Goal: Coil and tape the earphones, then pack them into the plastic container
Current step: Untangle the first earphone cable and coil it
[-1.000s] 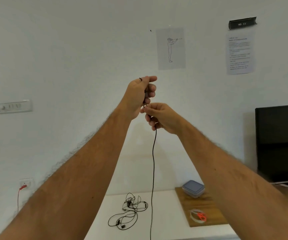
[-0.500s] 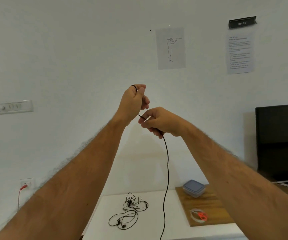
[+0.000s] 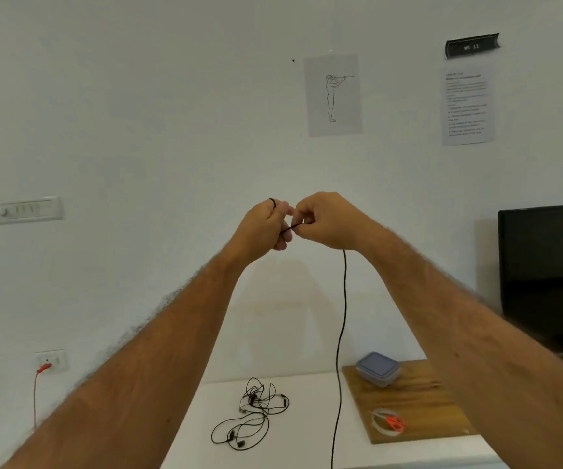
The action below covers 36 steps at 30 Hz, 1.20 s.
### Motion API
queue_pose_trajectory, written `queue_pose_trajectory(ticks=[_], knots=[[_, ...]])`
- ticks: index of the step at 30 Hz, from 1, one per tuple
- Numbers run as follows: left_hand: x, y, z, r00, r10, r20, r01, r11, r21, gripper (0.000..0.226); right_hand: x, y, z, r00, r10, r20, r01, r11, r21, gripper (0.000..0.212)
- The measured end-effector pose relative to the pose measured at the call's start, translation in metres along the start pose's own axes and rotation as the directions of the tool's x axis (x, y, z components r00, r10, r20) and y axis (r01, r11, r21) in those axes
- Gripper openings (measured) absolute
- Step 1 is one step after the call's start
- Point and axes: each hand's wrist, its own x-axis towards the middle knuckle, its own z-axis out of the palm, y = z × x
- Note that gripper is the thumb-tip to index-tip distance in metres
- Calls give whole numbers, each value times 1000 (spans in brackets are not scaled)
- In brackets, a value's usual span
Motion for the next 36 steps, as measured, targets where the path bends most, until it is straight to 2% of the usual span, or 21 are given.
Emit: queue_pose_trajectory(ticks=[4, 9, 12, 18, 22, 25, 28, 31, 34, 36], knots=[[-8, 3, 2, 990, -79, 115, 85, 995, -51, 46, 2, 4, -6, 991, -119, -54, 109, 982, -155, 3], [-12, 9, 5, 960, -134, 245, 186, 960, -207, 59, 6, 8, -11, 970, -201, -135, 186, 976, -117, 4], [-13, 15, 7, 934, -181, 309, 289, 891, -351, 60, 5, 12, -11, 957, -203, -209, 207, 978, -1, 7], [-22, 24, 10, 878, -170, 447, 388, 800, -457, 56, 1, 22, -3, 968, -58, -245, 144, 925, 351, 9], [-26, 27, 17, 891, -112, 441, 378, 723, -579, 50, -5, 32, 10, 970, 74, -230, 67, 831, 553, 7], [-27, 30, 22, 898, -87, 432, 382, 642, -665, 46, -15, 35, 26, 977, 138, -162, 14, 716, 698, 7], [-29, 30, 29, 918, -100, 383, 360, 614, -703, 38, -27, 33, 41, 982, 167, -84, -32, 593, 804, 10], [-32, 26, 31, 939, -116, 324, 329, 580, -745, 37, -41, 29, 57, 974, 219, -51, -92, 594, 799, 21], [-34, 22, 30, 948, -116, 296, 310, 545, -779, 45, -57, 29, 74, 976, 211, 52, -175, 625, 761, 20], [-35, 22, 27, 953, -107, 285, 295, 560, -775, 48, -65, 29, 80, 974, 197, 108, -210, 634, 745, 22]])
